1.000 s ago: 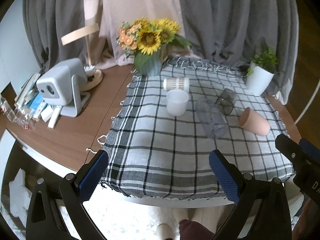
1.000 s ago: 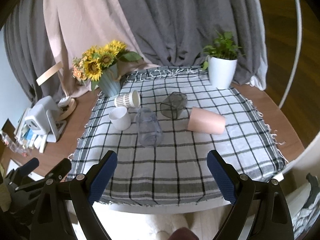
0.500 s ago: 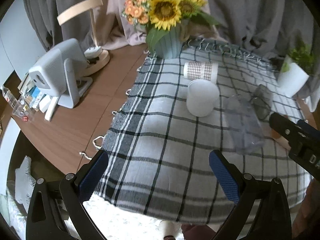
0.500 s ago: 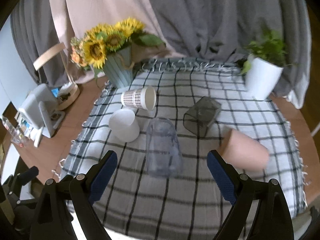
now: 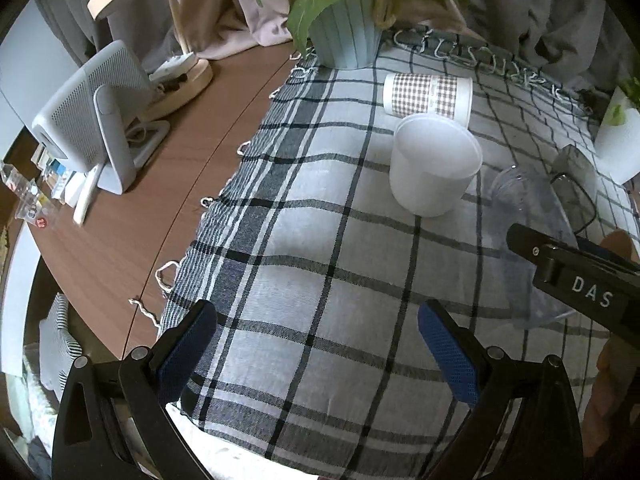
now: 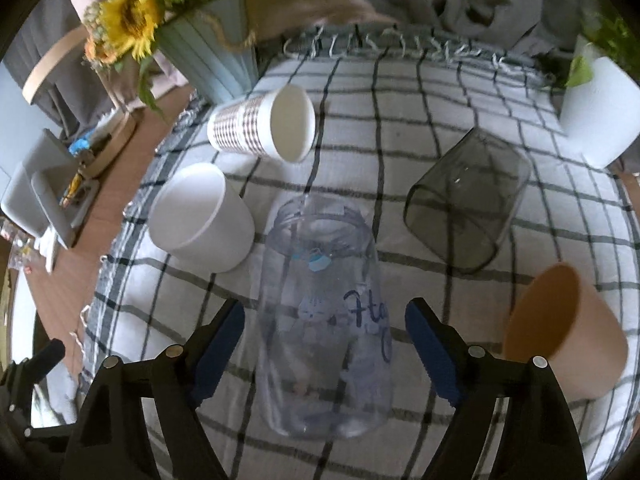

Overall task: Flip cup upside down
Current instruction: 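Move the right gripper to the clear cat-printed cup and close on it, then lift the clear cup with the right gripper and tilt it over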

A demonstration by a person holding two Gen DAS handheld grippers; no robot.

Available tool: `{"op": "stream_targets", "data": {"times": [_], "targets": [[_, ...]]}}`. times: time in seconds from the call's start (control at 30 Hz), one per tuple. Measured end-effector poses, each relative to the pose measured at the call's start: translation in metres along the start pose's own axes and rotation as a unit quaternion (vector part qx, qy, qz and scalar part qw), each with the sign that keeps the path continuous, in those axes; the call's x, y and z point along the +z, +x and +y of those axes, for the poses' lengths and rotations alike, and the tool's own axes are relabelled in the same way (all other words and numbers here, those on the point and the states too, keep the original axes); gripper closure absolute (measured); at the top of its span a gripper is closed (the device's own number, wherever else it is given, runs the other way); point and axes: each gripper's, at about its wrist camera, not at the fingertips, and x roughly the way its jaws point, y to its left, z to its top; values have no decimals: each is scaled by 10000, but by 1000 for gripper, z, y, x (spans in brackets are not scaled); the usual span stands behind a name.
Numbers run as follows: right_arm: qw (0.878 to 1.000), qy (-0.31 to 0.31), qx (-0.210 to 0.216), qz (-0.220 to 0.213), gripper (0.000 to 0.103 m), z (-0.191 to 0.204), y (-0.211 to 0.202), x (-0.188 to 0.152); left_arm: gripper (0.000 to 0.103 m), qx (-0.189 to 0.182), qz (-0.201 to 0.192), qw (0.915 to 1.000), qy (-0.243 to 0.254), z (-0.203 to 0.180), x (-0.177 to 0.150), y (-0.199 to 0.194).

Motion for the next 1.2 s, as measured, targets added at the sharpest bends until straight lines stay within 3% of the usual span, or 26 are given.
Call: {"op": "stream_targets", "data": {"times": [0.27, 0.53, 0.7, 0.93, 1.2], "targets": [[9996, 21, 120, 262, 31, -3, 25, -2, 0, 93, 118, 9999, -48, -2, -3, 11], [9997, 147, 194, 80, 31, -5, 16, -7, 0, 102, 46, 9999, -87, 5, -13, 3], [9993, 268, 170, -190, 31, -8, -10, -18, 0, 3, -6, 10000, -92, 11, -21, -6], [9964, 787, 169, -255, 31, -16, -38, -45, 0, -90, -97, 9999, 63, 17, -36, -19], [9923, 1228, 178, 49, 31, -15, -36, -89, 0, -122, -101, 9995, 260, 25, -56, -26]]}}
